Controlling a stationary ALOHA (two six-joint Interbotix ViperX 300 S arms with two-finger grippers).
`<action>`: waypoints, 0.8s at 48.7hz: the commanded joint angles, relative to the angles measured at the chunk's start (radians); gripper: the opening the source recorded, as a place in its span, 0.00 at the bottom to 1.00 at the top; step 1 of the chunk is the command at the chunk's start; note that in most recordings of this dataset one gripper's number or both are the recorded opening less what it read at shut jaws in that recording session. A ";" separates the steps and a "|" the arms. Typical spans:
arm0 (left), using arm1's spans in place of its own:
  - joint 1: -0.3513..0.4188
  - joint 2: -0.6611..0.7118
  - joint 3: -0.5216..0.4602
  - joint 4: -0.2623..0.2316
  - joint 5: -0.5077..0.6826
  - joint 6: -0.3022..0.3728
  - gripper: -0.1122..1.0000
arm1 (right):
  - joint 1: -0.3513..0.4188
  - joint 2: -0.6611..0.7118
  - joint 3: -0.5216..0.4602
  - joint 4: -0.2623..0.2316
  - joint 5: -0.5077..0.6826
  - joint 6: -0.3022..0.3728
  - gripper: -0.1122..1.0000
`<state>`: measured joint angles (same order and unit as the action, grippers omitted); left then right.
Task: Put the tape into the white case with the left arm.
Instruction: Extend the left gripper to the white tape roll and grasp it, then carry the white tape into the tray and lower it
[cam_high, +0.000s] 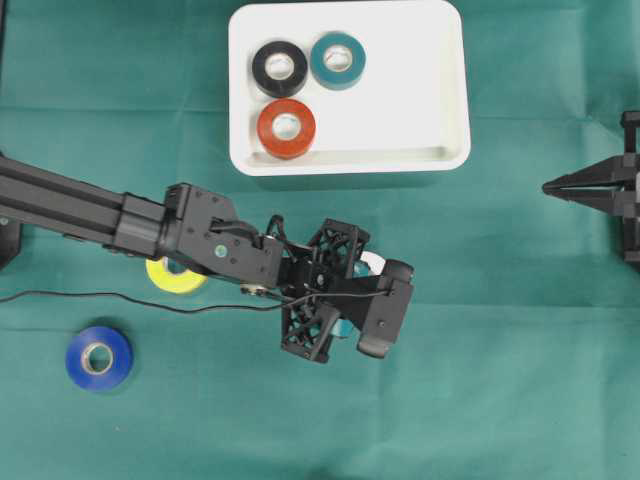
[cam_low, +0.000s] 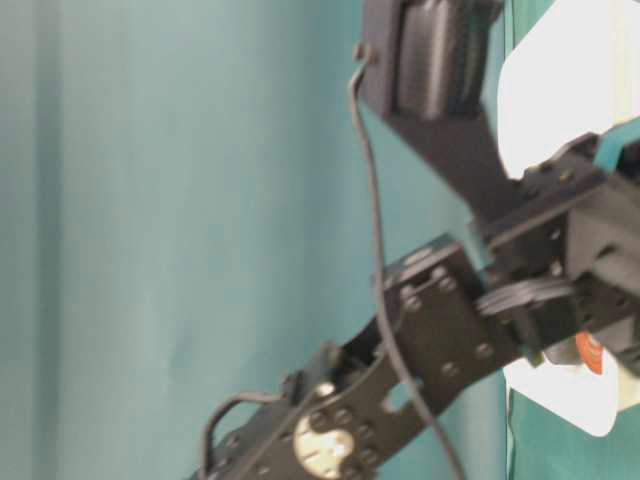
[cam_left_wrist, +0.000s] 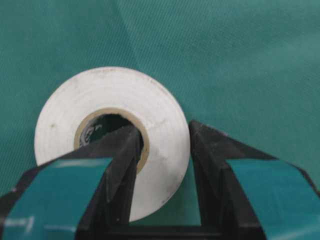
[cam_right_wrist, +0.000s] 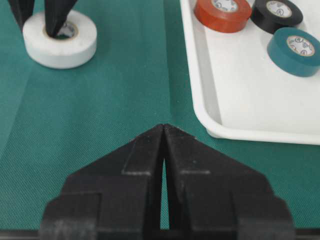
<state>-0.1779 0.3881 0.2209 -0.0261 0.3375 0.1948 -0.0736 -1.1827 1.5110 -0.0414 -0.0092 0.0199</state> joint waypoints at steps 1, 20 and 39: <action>-0.003 -0.092 0.000 0.003 0.003 0.003 0.35 | -0.002 0.008 -0.011 -0.002 -0.011 0.002 0.02; 0.003 -0.201 0.043 0.005 0.072 0.005 0.35 | -0.002 0.008 -0.011 -0.002 -0.011 0.002 0.02; 0.110 -0.216 0.098 0.005 0.071 0.011 0.35 | -0.002 0.008 -0.011 -0.002 -0.011 0.002 0.02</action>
<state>-0.0859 0.2240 0.3252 -0.0230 0.4157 0.2025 -0.0736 -1.1827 1.5110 -0.0414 -0.0092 0.0199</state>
